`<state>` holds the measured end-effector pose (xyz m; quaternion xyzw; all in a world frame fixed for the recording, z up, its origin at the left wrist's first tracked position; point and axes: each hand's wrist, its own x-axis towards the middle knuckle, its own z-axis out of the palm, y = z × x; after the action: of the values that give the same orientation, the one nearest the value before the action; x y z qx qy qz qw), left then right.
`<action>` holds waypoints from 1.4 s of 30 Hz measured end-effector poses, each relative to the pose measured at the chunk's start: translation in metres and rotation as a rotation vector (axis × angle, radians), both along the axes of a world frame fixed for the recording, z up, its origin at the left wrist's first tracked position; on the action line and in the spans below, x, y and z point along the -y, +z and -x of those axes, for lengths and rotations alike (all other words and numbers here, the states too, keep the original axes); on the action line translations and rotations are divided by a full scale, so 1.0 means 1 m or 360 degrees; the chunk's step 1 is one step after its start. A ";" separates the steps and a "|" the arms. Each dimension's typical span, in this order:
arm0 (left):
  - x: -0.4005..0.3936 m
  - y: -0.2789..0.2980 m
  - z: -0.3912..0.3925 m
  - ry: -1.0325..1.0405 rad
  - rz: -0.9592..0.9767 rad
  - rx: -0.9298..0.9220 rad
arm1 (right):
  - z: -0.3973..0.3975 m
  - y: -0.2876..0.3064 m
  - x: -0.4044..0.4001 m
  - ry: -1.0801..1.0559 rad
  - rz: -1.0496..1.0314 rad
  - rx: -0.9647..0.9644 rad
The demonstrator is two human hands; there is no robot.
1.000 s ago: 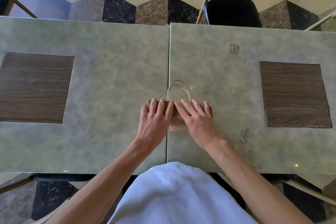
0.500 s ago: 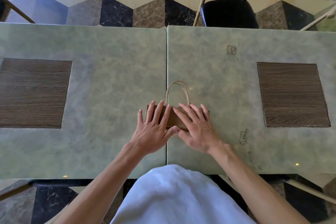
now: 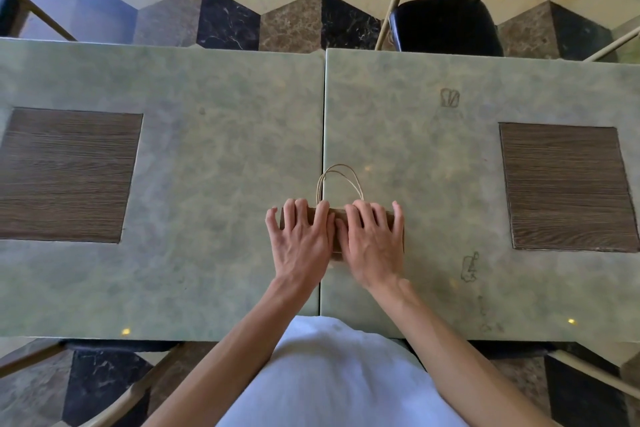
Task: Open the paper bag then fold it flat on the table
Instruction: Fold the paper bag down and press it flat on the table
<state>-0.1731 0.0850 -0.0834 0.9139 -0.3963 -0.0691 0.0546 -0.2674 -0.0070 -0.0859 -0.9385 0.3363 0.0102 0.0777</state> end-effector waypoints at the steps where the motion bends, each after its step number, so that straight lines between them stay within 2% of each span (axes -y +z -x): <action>1: 0.000 -0.001 0.000 0.0007 0.0010 0.0009 | 0.000 -0.001 0.000 0.0003 0.0009 0.0006; 5: 0.001 -0.004 -0.002 0.0005 0.0094 -0.0034 | 0.000 -0.004 0.002 0.0026 -0.0007 0.0072; 9: -0.003 -0.006 -0.009 0.0094 0.0238 -0.0100 | 0.007 -0.002 0.011 0.0071 -0.0074 0.0281; 13: -0.019 -0.002 -0.021 0.0314 0.0418 -0.0345 | 0.029 -0.001 0.022 -0.0239 -0.0105 0.0427; 16: -0.030 0.003 -0.025 0.0525 0.0424 -0.0691 | 0.042 -0.001 0.025 -0.0564 -0.0345 0.0486; 19: -0.030 0.002 -0.023 0.0881 0.0470 -0.1049 | 0.044 -0.002 0.025 -0.0898 -0.0625 0.0567; 22: -0.028 0.001 -0.023 0.0970 0.0637 -0.1315 | 0.045 0.004 0.026 -0.1209 -0.0954 0.0576; 24: -0.027 0.002 -0.023 0.0981 0.0720 -0.1432 | 0.047 0.005 0.026 -0.1249 -0.1234 0.0573; 27: -0.028 0.004 -0.024 0.1090 0.0854 -0.1592 | 0.050 0.003 0.031 -0.1148 -0.1441 0.0646; 31: -0.027 0.001 -0.024 0.1113 0.0941 -0.1649 | 0.052 0.001 0.040 -0.1096 -0.1618 0.0766; 38: -0.025 0.005 -0.023 0.1129 0.1117 -0.1705 | 0.051 0.005 0.041 -0.1061 -0.1735 0.1016; 40: -0.021 0.005 -0.024 0.1168 0.1161 -0.1674 | 0.048 0.004 0.039 -0.1120 -0.1734 0.1034; 42: -0.017 0.004 -0.024 0.1176 0.1154 -0.1567 | 0.044 0.004 0.039 -0.1116 -0.1592 0.0998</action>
<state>-0.1491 0.1020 -0.0790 0.7754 0.0119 -0.3145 0.5475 -0.3114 -0.0456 -0.0818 -0.5841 0.5366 -0.1336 0.5942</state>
